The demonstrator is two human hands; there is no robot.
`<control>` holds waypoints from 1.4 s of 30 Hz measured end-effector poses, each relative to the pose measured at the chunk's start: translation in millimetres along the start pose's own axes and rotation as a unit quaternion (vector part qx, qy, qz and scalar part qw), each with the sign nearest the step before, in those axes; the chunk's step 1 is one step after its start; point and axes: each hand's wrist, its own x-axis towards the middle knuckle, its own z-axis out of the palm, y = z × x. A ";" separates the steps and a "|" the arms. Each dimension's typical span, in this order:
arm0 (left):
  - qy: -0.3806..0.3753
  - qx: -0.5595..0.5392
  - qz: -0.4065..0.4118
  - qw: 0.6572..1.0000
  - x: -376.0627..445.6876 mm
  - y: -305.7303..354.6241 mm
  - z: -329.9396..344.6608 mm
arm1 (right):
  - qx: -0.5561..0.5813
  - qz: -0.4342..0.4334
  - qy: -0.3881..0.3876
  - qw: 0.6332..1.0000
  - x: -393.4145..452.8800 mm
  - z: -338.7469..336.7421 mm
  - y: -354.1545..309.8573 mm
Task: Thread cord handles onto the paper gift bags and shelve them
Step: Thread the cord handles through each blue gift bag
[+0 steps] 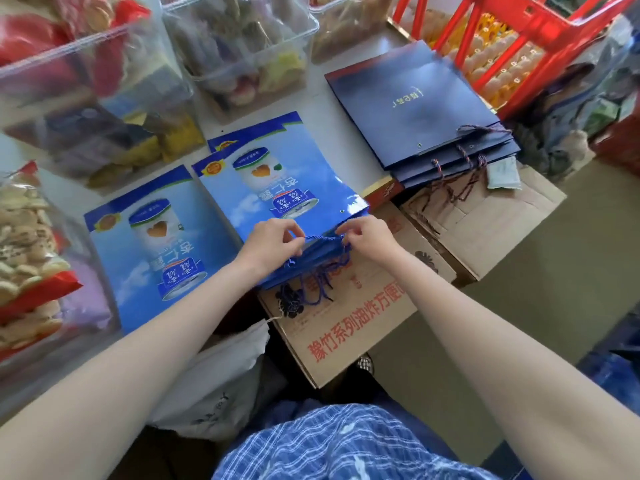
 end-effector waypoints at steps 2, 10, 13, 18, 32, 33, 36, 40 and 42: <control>-0.033 -0.060 0.008 0.998 -9.6 8.8 -2.9 | 0.108 0.062 0.015 0.992 -5.0 -8.7 0.2; -0.136 -0.134 0.042 0.981 -10.7 38.4 16.0 | 0.499 0.183 -0.074 0.844 -57.2 -14.3 13.2; -0.148 -0.141 0.045 0.978 -8.0 40.6 17.5 | 0.532 0.166 -0.059 0.828 -59.7 -12.2 11.9; -0.159 -0.131 0.053 0.977 -5.8 47.4 28.6 | 0.500 0.151 0.076 0.850 -63.4 -15.1 15.6; -0.269 -0.084 0.030 0.959 24.2 76.0 44.9 | 0.618 0.193 0.189 0.738 -53.9 -94.0 35.8; -0.251 -0.083 0.040 0.964 33.7 77.0 43.7 | 0.570 0.205 0.187 0.773 -53.9 -94.1 40.1; -0.241 -0.056 0.066 0.967 59.9 86.9 37.8 | 0.433 0.231 0.133 0.861 -58.6 -83.9 53.4; -0.341 0.018 0.101 0.934 71.4 99.1 36.5 | 0.168 0.148 -0.005 0.975 -68.1 -75.4 66.1; -0.360 0.019 0.109 0.926 73.8 97.1 38.6 | 0.086 0.108 -0.010 0.990 -68.9 -74.6 68.3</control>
